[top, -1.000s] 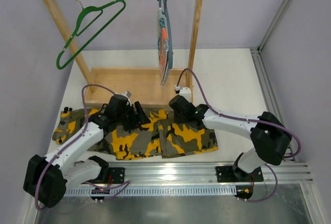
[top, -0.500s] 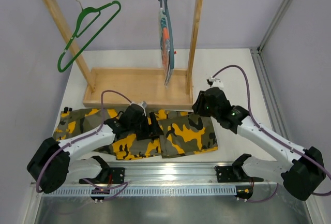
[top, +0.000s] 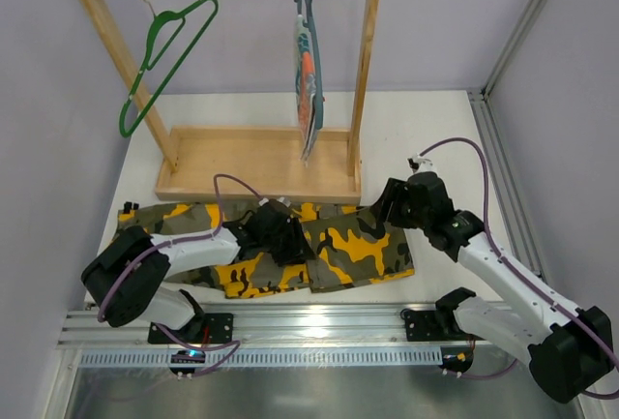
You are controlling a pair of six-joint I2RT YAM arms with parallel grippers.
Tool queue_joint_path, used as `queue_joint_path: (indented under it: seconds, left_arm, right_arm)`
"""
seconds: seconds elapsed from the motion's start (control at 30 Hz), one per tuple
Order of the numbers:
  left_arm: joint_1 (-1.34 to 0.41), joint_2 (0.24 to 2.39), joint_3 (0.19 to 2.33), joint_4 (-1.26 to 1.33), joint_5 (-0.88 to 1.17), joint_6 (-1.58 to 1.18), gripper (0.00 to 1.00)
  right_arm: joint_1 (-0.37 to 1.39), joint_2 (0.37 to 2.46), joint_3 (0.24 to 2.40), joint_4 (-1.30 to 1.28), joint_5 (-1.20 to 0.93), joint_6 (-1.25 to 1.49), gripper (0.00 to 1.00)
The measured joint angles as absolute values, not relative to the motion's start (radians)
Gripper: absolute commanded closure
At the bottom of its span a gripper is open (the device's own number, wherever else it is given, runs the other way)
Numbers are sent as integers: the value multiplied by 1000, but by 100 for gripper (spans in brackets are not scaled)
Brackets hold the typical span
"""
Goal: Place the trousers on the hanger
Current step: Fold the trousers
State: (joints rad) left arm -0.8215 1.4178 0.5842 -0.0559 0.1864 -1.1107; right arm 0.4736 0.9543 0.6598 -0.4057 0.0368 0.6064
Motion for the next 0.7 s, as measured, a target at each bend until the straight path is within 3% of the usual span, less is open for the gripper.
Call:
queue_joint_path:
  seconds: [0.2, 0.33, 0.47, 0.5, 0.57, 0.6, 0.67, 0.7]
  left_arm:
    - [-825, 1435, 599, -81, 156, -1121, 89]
    - [-825, 1441, 624, -88, 145, -1119, 100]
    - [-830, 1451, 642, -88, 140, -1120, 99]
    - [-832, 1453, 642, -89, 136, -1120, 98]
    - [-836, 1455, 642, -92, 129, -1121, 86]
    - [-838, 1456, 643, -95, 124, -1121, 71]
    - [-841, 1456, 646, -106, 112, -1126, 58]
    - [-845, 1456, 649, -114, 100, -1134, 46]
  right_arm:
    - [469, 924, 660, -405, 25, 597, 37]
    - [469, 923, 660, -405, 19, 596, 37]
    - [469, 922, 659, -405, -3, 596, 36]
    - [469, 920, 657, -404, -7, 596, 36]
    - [469, 913, 653, -404, -12, 596, 36]
    - [469, 908, 650, -404, -14, 596, 36]
    - [469, 896, 644, -404, -15, 596, 35]
    - [469, 891, 640, -404, -15, 596, 35]
